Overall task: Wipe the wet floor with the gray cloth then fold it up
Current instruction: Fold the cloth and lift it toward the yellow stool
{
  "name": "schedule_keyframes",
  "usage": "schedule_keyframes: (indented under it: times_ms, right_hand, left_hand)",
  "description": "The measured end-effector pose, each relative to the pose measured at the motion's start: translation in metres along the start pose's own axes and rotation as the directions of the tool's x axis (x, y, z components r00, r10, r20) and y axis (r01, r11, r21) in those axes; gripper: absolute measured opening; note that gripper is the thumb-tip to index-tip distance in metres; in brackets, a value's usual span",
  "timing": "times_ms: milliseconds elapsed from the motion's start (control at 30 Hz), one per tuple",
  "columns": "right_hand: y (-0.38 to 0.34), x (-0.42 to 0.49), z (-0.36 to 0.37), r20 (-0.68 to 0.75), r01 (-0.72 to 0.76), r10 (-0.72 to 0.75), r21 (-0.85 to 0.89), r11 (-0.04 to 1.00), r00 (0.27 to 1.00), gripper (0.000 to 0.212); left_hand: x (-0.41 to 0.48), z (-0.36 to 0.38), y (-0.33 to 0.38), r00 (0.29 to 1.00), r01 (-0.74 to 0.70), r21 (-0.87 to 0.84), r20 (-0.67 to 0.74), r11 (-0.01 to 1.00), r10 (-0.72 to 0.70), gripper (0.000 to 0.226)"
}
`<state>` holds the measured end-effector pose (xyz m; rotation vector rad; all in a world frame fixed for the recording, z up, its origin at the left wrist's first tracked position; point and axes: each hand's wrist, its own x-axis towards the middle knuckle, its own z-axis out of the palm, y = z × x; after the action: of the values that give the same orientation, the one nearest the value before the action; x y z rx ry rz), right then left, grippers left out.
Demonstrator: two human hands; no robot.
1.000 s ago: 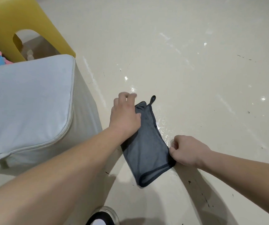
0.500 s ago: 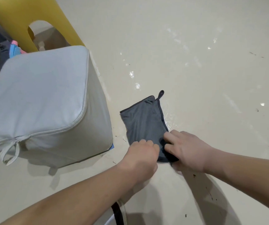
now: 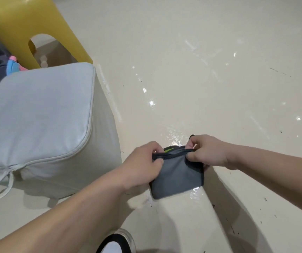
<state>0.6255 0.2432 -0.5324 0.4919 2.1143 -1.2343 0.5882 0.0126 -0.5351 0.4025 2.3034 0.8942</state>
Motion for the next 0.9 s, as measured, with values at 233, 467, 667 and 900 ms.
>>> schedule_keyframes:
  times_ms: [233, 467, 667, 900]
  right_hand:
    - [0.009, 0.032, 0.019, -0.199, 0.077, -0.171, -0.408, 0.910, 0.965, 0.055]
    - [0.010, 0.045, 0.025, -0.117, 0.010, -0.073, -0.465, 0.885, 0.990, 0.034]
    - [-0.003, 0.029, 0.001, 0.029, 0.049, -0.041, -0.347, 0.937, 0.999, 0.030]
    - [-0.068, -0.019, -0.081, -0.149, -0.011, 0.038, 0.177, 0.984, 0.988, 0.022]
  left_hand:
    - [0.018, 0.018, -0.026, 0.986, 0.159, 0.358, -0.102, 0.920, -0.131, 0.062]
    - [0.032, 0.027, -0.018, 0.928, 0.365, 0.195, 0.004, 0.910, -0.373, 0.033]
    - [0.042, 0.017, 0.026, 0.935, 0.315, 0.135, 0.124, 0.940, -0.331, 0.013]
    - [0.069, -0.071, 0.125, 0.987, 0.097, 0.007, 0.125, 0.995, -0.098, 0.016]
